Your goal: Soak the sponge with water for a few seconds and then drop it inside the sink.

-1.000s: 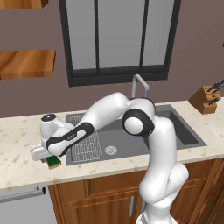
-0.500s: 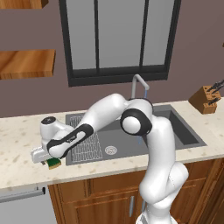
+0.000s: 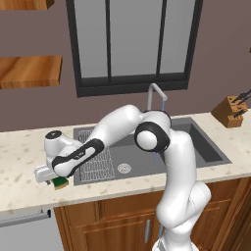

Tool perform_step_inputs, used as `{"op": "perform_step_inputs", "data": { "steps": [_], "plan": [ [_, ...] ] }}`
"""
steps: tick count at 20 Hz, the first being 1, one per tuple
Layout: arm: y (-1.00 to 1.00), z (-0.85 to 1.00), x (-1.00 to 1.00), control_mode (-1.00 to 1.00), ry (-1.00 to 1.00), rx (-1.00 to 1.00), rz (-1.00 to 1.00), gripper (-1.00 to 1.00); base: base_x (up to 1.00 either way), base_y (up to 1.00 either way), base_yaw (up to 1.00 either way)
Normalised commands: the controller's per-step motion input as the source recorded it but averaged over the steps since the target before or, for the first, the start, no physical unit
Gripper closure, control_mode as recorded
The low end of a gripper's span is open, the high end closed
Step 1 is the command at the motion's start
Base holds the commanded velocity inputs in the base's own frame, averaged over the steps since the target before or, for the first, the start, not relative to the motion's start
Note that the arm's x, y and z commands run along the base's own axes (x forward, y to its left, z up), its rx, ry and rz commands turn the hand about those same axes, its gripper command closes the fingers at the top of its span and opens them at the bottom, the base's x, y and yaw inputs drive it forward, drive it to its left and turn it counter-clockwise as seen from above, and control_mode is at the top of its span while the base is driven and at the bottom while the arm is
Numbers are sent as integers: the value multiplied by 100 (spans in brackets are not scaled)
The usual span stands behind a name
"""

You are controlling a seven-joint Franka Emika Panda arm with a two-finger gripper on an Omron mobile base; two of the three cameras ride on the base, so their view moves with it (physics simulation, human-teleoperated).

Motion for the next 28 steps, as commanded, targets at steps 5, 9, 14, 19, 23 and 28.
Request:
{"op": "perform_step_inputs", "data": {
  "steps": [5, 9, 14, 19, 23, 28],
  "plan": [
    [0, 0, 0, -100, 0, 0, 0, -100, 0, 0, 0],
    [0, 0, 0, -100, 0, 0, 0, -100, 0, 0, 0],
    [0, 0, 0, -100, 0, 0, 0, 100, 0, 0, 0],
    [0, 0, 0, -100, 0, 0, 0, 100, 0, 0, 0],
    [0, 0, 1, -100, 1, 0, 0, 100, 0, 0, 0],
    [-5, 2, 1, -100, -3, 0, 0, 100, 0, 0, 0]
  ]
}}
